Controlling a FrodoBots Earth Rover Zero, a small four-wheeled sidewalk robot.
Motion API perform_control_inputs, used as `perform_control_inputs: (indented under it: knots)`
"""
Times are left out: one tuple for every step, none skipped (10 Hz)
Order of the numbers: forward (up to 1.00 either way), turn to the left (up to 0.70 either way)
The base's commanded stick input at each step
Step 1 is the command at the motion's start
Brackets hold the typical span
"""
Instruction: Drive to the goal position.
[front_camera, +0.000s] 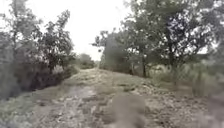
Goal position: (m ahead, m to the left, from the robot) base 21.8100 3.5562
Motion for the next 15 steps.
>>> perform_control_inputs:
  knots:
    - [1.0, 0.0]
    - [1.0, 0.0]
    - [1.0, 0.0]
    - [1.0, 0.0]
    - [1.0, 0.0]
    - [1.0, 0.24]
    - [1.0, 0.39]
    - [1.0, 0.13]
    - [1.0, 0.05]
    - [1.0, 0.0]
    - [1.0, 0.0]
    - [1.0, 0.0]
    - [1.0, 0.0]
    - [1.0, 0.13]
    - [1.0, 0.37]
